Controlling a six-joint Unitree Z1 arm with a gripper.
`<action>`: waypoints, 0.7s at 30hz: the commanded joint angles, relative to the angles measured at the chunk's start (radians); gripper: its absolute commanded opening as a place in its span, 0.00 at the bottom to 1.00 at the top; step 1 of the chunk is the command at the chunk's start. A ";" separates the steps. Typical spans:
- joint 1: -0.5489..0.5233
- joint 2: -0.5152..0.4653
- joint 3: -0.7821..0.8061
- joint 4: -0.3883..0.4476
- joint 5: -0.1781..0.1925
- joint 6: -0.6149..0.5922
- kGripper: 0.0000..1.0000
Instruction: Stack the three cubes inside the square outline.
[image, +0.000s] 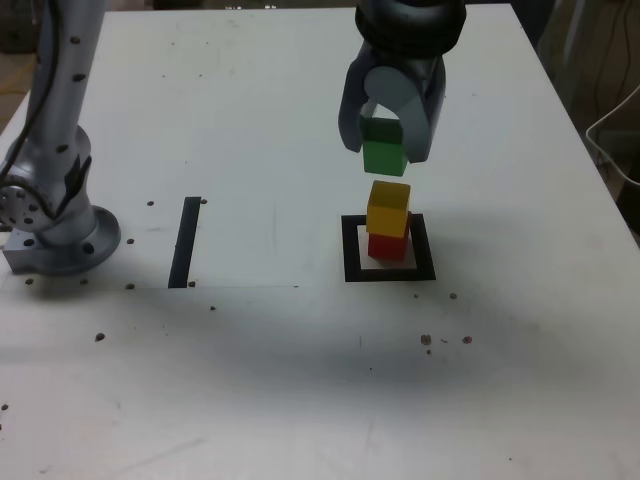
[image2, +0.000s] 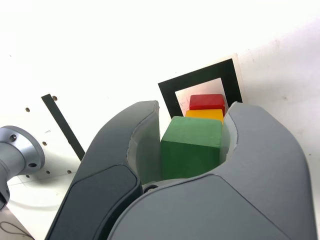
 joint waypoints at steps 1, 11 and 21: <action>-0.006 -0.001 0.006 0.007 -0.001 -0.007 0.14; -0.024 0.002 0.030 -0.011 0.000 -0.032 0.14; -0.030 0.014 0.043 -0.074 -0.036 -0.035 0.15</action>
